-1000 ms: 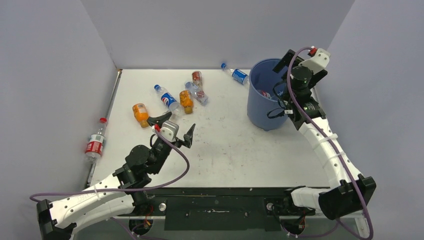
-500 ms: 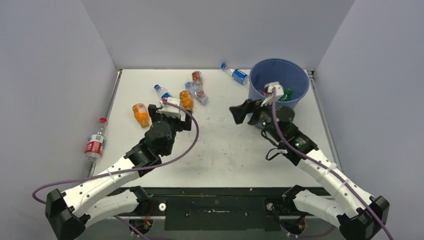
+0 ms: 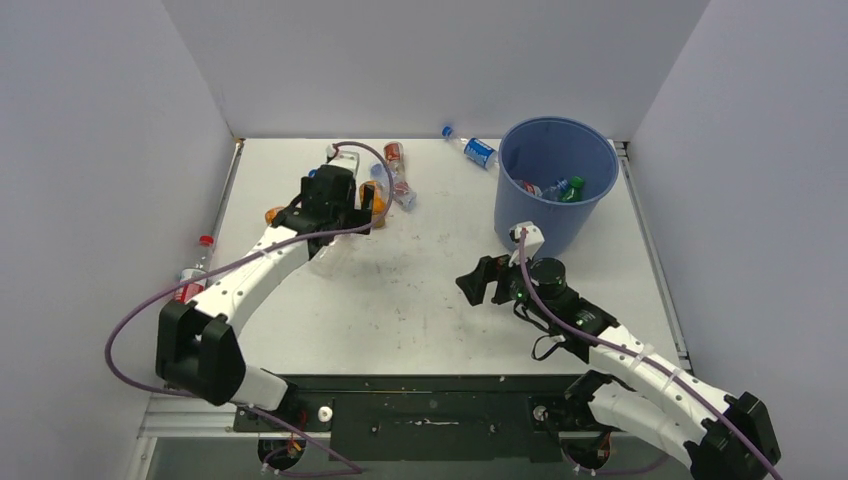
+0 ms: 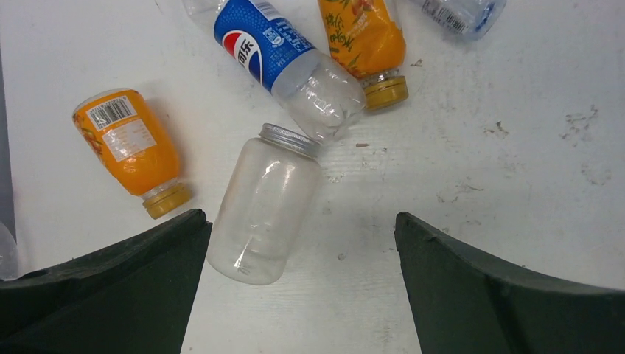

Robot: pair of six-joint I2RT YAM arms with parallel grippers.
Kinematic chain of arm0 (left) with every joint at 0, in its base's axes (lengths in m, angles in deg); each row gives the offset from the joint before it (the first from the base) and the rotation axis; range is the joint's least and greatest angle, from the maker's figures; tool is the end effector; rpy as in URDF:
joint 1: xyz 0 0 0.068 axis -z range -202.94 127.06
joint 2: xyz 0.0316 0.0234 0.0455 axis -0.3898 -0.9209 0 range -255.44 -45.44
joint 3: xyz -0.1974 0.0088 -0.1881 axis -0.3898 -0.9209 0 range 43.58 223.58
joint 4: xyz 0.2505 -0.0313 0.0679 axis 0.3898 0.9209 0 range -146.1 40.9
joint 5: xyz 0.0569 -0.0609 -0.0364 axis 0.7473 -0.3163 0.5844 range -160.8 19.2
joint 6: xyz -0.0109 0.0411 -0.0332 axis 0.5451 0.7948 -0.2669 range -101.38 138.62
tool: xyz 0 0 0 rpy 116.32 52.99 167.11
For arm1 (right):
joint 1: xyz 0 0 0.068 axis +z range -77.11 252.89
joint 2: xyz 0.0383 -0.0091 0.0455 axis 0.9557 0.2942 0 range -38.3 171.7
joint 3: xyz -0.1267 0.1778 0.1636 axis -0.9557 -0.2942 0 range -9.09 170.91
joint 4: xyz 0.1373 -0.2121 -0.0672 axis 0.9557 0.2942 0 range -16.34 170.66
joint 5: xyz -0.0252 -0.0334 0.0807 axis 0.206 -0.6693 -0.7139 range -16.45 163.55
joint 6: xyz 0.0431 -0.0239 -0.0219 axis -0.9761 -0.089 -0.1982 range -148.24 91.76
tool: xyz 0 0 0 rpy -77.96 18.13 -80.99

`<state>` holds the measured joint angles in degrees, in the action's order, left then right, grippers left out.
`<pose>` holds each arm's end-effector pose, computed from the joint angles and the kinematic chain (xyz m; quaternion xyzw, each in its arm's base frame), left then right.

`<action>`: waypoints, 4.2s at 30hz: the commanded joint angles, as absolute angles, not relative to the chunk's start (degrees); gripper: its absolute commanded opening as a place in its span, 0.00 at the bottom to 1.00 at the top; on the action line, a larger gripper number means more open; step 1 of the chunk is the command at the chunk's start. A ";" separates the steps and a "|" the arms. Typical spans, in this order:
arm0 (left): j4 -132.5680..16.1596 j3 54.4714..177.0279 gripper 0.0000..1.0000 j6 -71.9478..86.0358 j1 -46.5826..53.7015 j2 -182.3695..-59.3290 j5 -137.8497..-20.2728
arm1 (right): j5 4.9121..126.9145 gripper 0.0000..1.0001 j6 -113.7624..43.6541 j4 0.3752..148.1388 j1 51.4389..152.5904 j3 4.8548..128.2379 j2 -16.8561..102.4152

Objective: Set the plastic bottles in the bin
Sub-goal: Pick up the plastic bottle at the center of the board.

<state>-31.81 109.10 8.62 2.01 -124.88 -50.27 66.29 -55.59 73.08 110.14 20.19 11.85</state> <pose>0.2846 -0.1187 0.3059 0.0380 0.8878 0.0238 0.4580 0.1592 0.1269 0.2470 -0.1067 0.8128 0.3487 0.4543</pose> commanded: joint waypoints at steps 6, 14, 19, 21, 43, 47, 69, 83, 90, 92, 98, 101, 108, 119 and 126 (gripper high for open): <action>-20.51 120.29 0.96 11.62 -1.64 -139.91 -49.32 | 66.68 1.00 -58.31 70.88 112.08 16.29 5.66; -23.09 117.36 0.96 10.36 -5.50 -144.34 -53.00 | 67.49 1.00 -57.77 73.49 112.52 17.99 3.77; -24.43 116.21 0.96 10.31 -5.80 -146.51 -55.24 | 67.58 1.00 -58.07 73.49 112.73 18.38 3.75; -25.00 115.78 0.96 10.48 -5.88 -147.83 -55.51 | 67.49 1.00 -58.28 73.42 112.82 18.33 3.98; -23.90 110.72 0.37 7.30 -5.17 -136.53 -58.34 | 68.06 1.00 -57.55 75.92 113.77 22.10 4.50; -27.58 107.85 0.37 7.46 -2.26 -123.22 -63.09 | 67.84 1.00 -56.73 77.13 114.15 25.70 4.80; -88.21 74.44 0.23 -1.21 10.75 -93.09 -112.22 | 53.47 1.00 -63.34 56.30 117.18 41.48 15.29; -83.57 74.98 0.18 2.71 13.61 -91.86 -108.27 | 70.36 0.96 -51.77 67.21 132.18 50.89 22.45; -83.94 74.79 0.17 2.72 13.71 -91.37 -107.84 | 73.37 0.86 -51.40 69.84 132.44 51.08 24.52; -84.02 74.63 0.16 2.84 13.78 -91.09 -107.69 | 73.38 0.81 -51.61 69.94 132.43 51.08 25.24; -84.05 74.39 0.15 3.33 14.11 -90.45 -107.20 | 73.38 0.63 -52.83 68.34 132.45 50.34 25.87; -84.05 74.26 0.15 3.58 14.27 -90.04 -106.95 | 72.52 0.50 -53.74 65.85 132.47 48.68 25.33; -84.54 73.69 0.15 3.86 14.91 -89.26 -106.24 | 70.86 0.17 -56.23 62.81 132.40 47.28 25.63; -82.24 73.45 0.98 5.00 16.05 -86.84 -101.91 | 71.81 0.05 -58.14 58.18 132.44 43.96 23.84; -83.18 71.40 0.96 4.87 16.63 -81.91 -92.77 | 80.98 0.05 -48.89 73.76 132.42 54.50 18.60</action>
<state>-79.21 71.90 4.06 16.13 -84.84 -99.64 72.87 -55.75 65.74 132.57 45.35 23.87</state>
